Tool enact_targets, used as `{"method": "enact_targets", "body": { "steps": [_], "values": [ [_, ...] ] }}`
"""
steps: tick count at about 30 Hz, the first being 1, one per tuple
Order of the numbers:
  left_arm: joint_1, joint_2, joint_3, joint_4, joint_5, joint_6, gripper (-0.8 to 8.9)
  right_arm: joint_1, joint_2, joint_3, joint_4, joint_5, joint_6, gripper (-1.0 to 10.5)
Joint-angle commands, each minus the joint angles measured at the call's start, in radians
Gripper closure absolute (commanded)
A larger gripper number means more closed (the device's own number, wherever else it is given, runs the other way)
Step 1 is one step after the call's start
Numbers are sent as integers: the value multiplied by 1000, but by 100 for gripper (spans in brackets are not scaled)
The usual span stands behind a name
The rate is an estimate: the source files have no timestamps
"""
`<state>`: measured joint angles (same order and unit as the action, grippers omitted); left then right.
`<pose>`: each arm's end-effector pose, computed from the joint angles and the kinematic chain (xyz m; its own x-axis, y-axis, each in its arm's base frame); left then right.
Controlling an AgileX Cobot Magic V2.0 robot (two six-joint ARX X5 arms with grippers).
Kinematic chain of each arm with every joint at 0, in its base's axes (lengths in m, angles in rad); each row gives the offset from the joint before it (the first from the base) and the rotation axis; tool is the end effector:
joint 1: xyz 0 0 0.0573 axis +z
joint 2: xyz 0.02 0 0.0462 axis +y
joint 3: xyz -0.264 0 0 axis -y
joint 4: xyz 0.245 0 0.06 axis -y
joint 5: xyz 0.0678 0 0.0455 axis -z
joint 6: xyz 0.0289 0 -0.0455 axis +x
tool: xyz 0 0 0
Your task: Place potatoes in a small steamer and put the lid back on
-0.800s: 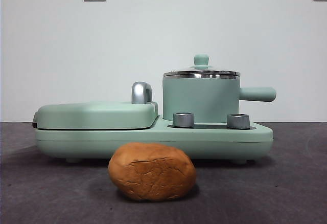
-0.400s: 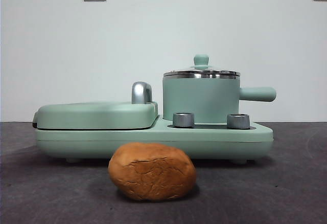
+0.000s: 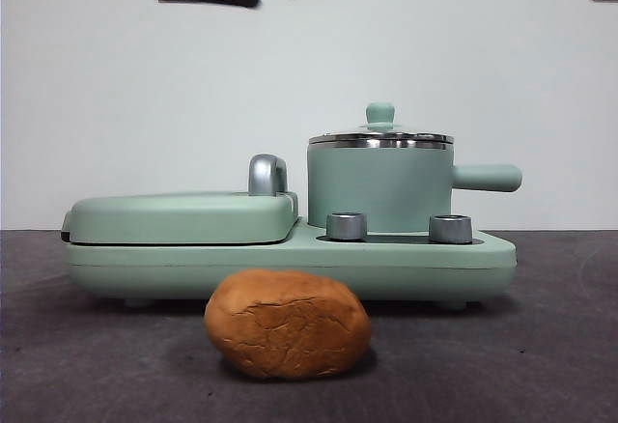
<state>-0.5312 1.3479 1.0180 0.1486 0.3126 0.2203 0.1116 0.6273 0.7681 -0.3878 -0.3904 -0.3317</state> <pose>0.2599 -0.1630 0.3212 0.6512 -0.7393 -0.1716 0.7588 0.6311 0.1608 0.1300 0.0256 0.3291 0.8487 0.4781 -0.2261 -0.5232 0.8212 -0.2278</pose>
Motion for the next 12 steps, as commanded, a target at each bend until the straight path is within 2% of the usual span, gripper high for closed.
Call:
{"method": "enact_targets", "body": {
  "steps": [1,12],
  "values": [
    [-24,111,108,9,-2,-5,502,4,5,14,5,-1,18,684],
    [-73,436,416,8,-2,-5,502,4,5,14,6,-1,18,684]
  ]
}}
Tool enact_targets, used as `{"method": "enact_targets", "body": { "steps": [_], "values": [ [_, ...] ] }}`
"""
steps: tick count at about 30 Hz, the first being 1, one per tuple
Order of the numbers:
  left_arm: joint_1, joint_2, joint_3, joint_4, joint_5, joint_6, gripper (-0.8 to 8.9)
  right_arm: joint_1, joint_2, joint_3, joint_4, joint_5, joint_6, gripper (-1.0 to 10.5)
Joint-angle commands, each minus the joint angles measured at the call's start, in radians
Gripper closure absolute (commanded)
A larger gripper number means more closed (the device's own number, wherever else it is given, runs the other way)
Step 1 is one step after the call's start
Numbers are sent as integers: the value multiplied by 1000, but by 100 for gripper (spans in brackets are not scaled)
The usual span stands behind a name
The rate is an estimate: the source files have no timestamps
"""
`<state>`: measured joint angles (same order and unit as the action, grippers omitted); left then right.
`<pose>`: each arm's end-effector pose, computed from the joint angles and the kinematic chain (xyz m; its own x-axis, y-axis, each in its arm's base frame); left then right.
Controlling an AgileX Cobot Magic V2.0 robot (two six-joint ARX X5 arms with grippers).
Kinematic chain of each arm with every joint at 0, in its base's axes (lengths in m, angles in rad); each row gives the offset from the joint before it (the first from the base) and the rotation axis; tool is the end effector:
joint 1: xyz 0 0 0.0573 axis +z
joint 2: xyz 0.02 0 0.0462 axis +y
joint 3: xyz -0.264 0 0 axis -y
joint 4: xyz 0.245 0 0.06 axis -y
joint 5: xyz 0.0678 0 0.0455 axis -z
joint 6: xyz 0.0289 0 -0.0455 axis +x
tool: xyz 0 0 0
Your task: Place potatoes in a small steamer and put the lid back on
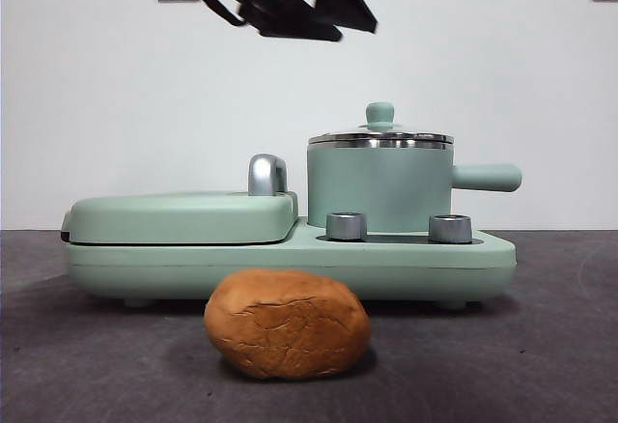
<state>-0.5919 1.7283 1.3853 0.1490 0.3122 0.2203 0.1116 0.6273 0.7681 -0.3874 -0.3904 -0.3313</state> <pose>0.3318 -0.2338 0.3200 0.6036 -0.7759 -0.1835 0.7972 0.5831 0.1566 0.1300 0.0256 0.3292 0.8488 0.4781 -0.2257 -0.5231 0.8213 -0.2276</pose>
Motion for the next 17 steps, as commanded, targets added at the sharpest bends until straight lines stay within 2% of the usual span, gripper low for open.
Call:
{"method": "enact_targets", "body": {
  "steps": [1,10,17],
  "values": [
    [-15,81,69,6,-1,-5,502,4,5,14,6,-1,18,684],
    [-24,219,138,9,-2,-2,502,4,5,14,6,-1,18,684],
    [-24,248,140,8,-2,-1,503,4,5,14,6,-1,18,684]
  ]
}}
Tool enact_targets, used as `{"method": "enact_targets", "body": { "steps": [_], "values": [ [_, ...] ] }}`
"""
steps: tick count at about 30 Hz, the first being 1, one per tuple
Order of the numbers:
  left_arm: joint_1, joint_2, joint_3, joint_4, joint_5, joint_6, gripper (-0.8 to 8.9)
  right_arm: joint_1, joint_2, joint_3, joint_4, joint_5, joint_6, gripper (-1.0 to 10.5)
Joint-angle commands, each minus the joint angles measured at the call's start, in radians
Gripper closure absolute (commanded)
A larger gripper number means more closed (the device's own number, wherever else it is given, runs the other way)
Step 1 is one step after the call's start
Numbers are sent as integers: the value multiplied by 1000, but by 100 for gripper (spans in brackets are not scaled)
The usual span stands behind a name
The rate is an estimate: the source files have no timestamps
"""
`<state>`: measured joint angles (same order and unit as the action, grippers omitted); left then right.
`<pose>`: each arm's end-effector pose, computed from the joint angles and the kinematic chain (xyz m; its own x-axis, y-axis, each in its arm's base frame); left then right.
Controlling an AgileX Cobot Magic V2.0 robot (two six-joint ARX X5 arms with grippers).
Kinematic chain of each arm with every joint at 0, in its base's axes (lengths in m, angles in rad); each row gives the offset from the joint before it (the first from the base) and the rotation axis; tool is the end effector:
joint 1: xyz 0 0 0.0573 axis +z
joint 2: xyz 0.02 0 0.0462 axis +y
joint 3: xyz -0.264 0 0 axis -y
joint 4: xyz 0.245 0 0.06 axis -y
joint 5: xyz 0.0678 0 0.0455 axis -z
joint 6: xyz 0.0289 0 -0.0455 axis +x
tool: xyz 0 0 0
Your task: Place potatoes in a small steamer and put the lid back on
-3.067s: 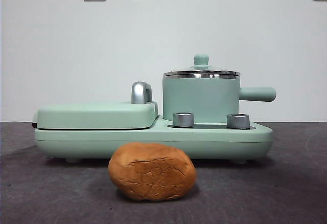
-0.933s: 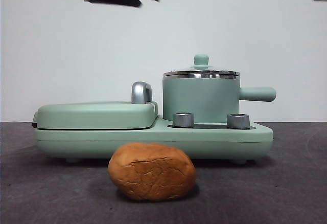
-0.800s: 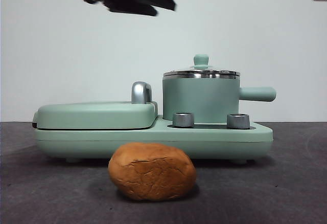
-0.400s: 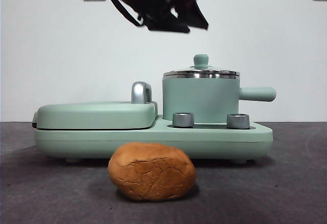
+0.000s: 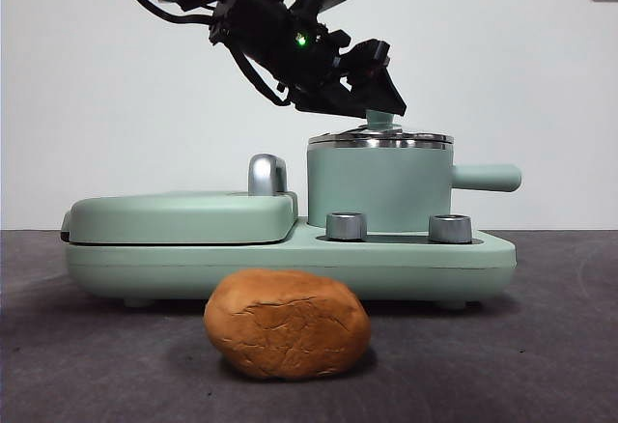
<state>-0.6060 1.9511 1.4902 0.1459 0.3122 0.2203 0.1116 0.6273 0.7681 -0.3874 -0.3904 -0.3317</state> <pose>0.3687 -0.2663 0.2639 0.5688 -0.7678 -0.2948 0.8188 0.5624 0.1149 0.1300 0.0256 0.3292 0.8488 0.4781 -0.2257 -0.5231 0.8212 -0.2280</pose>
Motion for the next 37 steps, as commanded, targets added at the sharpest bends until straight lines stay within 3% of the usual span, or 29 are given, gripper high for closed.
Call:
{"method": "enact_targets", "body": {
  "steps": [1,18,20,24,37],
  "values": [
    [-10,27,35,11,-2,-1,503,4,5,14,6,-1,18,684],
    [-10,39,35,6,-2,-1,517,4,5,14,5,-1,18,684],
    [-10,39,35,6,-2,-1,571,4,5,14,5,-1,18,684],
    [-10,39,35,4,-2,-1,810,4,5,14,4,-1,18,684],
    [-10,35,48,11,-2,16,808,4,5,14,-10,-1,18,684]
  ]
}}
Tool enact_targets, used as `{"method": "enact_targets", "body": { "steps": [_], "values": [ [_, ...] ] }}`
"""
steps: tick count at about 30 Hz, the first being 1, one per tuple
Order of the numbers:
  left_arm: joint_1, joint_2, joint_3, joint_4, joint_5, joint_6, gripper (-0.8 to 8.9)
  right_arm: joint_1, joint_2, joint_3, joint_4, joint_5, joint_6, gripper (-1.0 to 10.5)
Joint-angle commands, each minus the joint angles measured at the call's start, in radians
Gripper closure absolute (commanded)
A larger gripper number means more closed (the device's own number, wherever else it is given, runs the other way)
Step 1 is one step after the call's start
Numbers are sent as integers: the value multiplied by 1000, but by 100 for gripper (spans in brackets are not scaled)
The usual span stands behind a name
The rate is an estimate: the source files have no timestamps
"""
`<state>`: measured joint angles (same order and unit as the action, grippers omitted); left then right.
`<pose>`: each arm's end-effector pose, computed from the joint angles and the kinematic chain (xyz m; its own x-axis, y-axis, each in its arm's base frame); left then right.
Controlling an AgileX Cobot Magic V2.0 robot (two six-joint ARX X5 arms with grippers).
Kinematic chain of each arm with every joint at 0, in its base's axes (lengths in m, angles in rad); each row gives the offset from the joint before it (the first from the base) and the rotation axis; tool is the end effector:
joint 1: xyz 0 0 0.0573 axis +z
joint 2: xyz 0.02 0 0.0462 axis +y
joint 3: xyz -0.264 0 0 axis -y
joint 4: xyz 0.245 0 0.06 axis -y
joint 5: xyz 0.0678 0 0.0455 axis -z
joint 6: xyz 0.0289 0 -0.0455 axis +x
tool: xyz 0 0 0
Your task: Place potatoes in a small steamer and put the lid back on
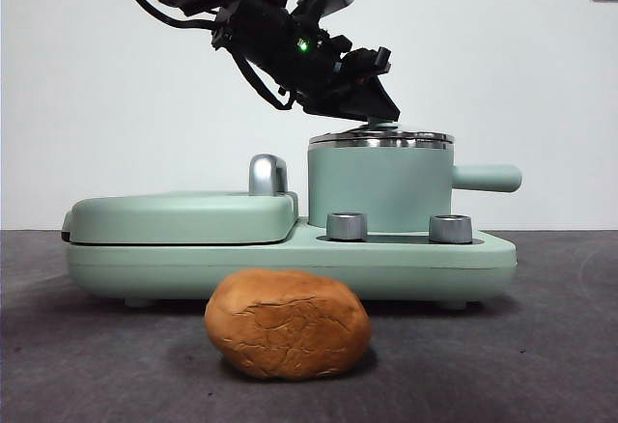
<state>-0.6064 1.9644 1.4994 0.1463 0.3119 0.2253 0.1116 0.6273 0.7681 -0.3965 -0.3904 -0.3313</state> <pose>0.3710 -0.2681 0.2612 0.5678 -0.7673 -0.2982 0.8196 0.5605 0.1184 0.1298 0.0256 0.3283 0.8467 0.4778 -0.2339 -0.5251 0.8211 -0.2237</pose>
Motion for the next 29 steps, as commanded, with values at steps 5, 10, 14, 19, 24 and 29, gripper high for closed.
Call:
{"method": "enact_targets", "body": {
  "steps": [5,10,14,19,24,29],
  "values": [
    [-8,16,82,6,-1,24,808,4,5,14,-17,-1,18,684],
    [-8,6,148,-22,-1,24,808,4,5,14,-29,-1,18,684],
    [-8,-23,192,-50,-1,23,808,4,5,14,-32,-1,18,684],
    [-6,-109,196,-99,-1,21,808,4,5,14,-32,-1,18,684],
    [1,-220,196,-275,-1,24,806,4,5,14,-44,-1,18,684],
    [21,-315,196,-424,-3,26,801,17,5,14,-61,-1,18,684]
  ]
}}
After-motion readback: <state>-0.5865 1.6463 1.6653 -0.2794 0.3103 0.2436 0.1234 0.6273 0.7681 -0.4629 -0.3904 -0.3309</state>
